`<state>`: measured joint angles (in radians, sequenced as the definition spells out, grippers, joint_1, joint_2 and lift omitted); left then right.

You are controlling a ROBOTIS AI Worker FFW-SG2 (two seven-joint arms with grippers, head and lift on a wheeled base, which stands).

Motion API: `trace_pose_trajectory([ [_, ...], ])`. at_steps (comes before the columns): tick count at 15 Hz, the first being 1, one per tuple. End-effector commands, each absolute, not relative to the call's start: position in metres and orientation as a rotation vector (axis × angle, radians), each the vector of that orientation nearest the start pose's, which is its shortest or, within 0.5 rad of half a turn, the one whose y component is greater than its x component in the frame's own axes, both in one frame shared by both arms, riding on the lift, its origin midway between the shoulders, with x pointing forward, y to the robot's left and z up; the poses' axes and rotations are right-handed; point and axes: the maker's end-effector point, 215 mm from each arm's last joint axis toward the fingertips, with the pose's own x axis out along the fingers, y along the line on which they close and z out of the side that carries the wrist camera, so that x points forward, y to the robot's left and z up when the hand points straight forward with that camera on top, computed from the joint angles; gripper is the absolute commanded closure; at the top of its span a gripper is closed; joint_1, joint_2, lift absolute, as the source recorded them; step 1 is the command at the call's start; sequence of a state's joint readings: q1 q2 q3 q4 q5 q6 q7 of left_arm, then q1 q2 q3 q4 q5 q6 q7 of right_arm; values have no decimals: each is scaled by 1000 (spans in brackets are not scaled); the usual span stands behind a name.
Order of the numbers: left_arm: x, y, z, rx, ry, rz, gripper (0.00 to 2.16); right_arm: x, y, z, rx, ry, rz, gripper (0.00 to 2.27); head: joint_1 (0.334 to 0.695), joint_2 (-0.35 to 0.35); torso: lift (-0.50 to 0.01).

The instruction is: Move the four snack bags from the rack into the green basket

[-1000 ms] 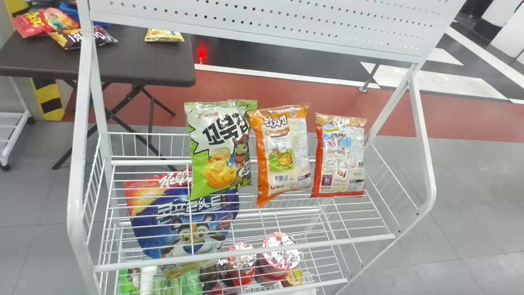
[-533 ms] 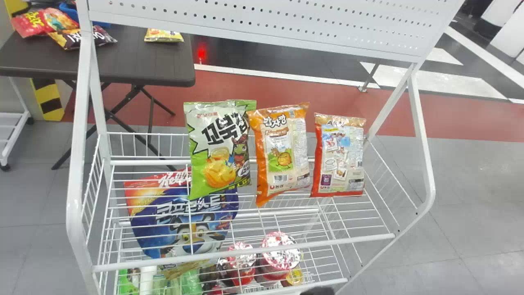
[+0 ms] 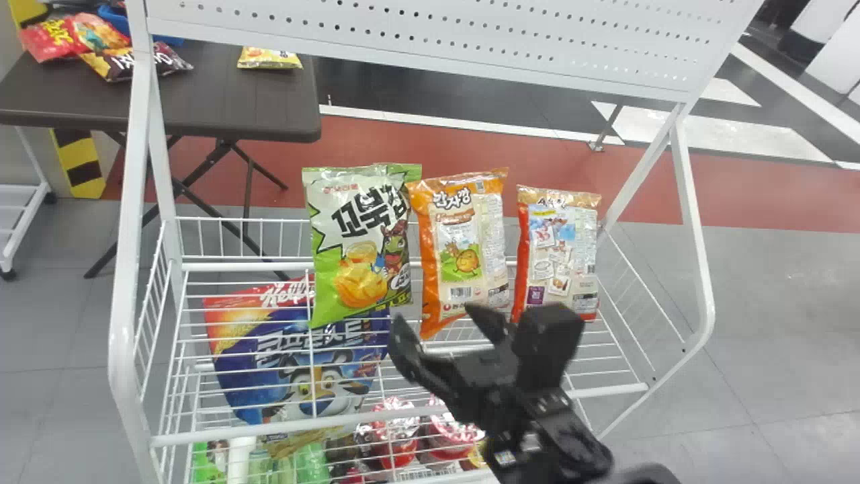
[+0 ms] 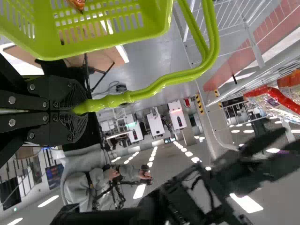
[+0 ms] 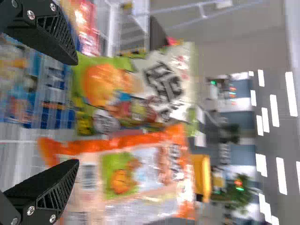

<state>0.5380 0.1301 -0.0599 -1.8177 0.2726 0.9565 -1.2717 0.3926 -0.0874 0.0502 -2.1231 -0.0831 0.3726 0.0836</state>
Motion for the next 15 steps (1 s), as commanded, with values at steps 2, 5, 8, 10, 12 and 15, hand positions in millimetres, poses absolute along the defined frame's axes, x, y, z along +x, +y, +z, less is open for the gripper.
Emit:
trace_pose_trajectory([
  [2,150,18,-497,-921,1010,-1227,1848,523,-170,-360,5,183,186,66,695,-309,0],
  [5,153,20,-496,-918,1007,-1228,1848,555,-153,-364,-8,173,205,66,695,-259,0],
  [8,158,22,-496,-915,1005,-1228,1848,576,-142,-359,-20,151,228,97,695,-211,0],
  [10,160,22,-495,-914,1002,-1230,1848,582,-138,-357,-28,148,247,421,695,-196,0],
  [12,163,22,-495,-913,998,-1233,1848,582,-133,-365,-30,172,267,1386,695,-183,0],
  [15,165,21,-495,-908,999,-1236,1848,581,-128,-371,-28,200,297,2054,695,-168,0],
])
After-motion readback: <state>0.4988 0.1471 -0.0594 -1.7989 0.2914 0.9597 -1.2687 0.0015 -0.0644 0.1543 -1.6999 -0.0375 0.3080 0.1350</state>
